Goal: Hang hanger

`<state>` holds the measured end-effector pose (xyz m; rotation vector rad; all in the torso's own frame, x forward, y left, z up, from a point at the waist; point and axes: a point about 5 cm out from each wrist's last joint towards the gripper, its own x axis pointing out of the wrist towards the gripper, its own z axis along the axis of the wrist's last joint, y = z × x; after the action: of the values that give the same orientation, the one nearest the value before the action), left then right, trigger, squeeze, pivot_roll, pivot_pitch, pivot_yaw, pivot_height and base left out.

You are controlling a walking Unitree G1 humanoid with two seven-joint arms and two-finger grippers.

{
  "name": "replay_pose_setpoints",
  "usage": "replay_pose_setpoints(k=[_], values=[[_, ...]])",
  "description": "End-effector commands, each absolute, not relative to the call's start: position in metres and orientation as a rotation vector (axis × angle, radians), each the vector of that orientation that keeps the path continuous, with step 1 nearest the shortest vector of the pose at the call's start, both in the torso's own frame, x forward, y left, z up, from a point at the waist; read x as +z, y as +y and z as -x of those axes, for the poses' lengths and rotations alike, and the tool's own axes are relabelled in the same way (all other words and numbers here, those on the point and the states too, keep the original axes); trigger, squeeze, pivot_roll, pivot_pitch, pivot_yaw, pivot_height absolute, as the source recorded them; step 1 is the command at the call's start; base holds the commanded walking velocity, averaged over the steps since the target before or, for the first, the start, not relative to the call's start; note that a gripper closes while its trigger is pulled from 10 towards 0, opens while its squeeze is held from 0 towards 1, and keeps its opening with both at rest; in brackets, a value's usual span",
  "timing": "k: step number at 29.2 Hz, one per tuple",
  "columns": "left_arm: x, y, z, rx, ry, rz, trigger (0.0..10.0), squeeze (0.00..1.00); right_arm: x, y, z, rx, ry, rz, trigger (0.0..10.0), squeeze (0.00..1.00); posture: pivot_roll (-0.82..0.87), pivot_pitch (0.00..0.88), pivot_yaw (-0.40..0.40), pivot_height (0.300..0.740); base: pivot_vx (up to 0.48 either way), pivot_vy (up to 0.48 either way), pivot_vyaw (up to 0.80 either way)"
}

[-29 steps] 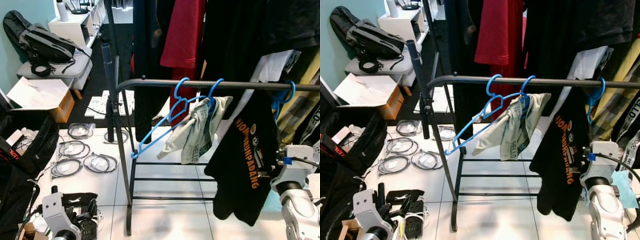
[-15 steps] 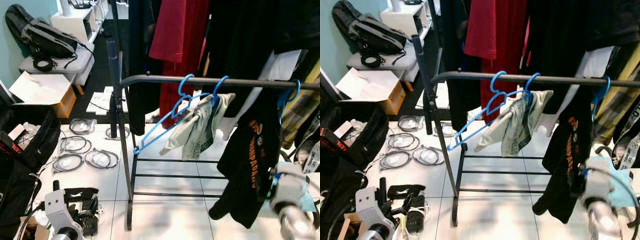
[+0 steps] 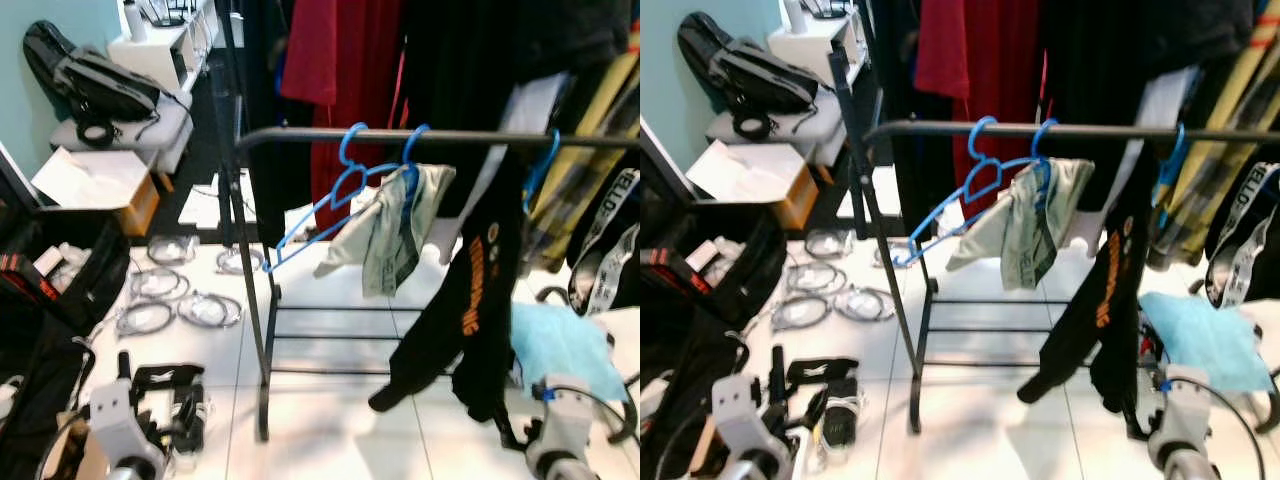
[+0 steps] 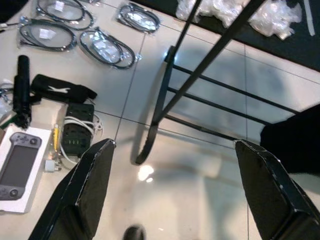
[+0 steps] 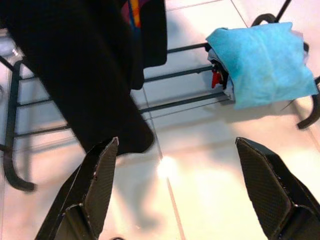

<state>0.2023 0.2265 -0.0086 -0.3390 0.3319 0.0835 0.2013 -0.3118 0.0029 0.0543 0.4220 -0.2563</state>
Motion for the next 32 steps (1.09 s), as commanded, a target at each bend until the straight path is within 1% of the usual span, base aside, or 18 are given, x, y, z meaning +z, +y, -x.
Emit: replay_pose_setpoints(k=[1,5,11,15,20,32], values=[[-0.0113,0.2303,-0.1976,0.091,0.354,0.326,10.0,0.00,-0.0018,-0.3086,-0.1988,-0.249,0.425,-0.119,10.0,0.00,-0.06,0.115,-0.011,0.740,-0.277,0.000,0.00],[-0.0108,0.2316,-0.1975,0.098,0.346,0.324,10.0,0.00,-0.0014,-0.3085,-0.1983,-0.237,0.396,-0.191,10.0,0.00,-0.05,0.115,-0.011,0.740,-0.069,0.000,0.00],[-0.0114,0.2350,-0.1962,0.104,0.362,0.302,10.0,0.00,-0.0021,-0.3042,-0.1981,-0.207,0.380,-0.228,10.0,0.00,-0.04,0.112,0.004,0.740,0.000,0.000,0.00],[-0.0134,0.2320,-0.1951,0.087,0.384,0.270,10.0,0.00,-0.0031,-0.3026,-0.1975,-0.189,0.374,-0.253,10.0,0.00,-0.03,0.107,0.006,0.740,0.000,0.000,0.00],[-0.0143,0.2316,-0.1944,0.088,0.389,0.267,10.0,0.00,-0.0036,-0.3018,-0.1972,-0.177,0.374,-0.263,10.0,0.00,-0.03,0.108,0.002,0.740,0.000,-0.334,0.00],[-0.0140,0.2298,-0.1959,0.073,0.394,0.270,10.0,0.00,-0.0027,-0.3026,-0.1979,-0.163,0.371,-0.269,10.0,0.00,-0.04,0.113,0.000,0.740,0.000,-0.442,0.00]])
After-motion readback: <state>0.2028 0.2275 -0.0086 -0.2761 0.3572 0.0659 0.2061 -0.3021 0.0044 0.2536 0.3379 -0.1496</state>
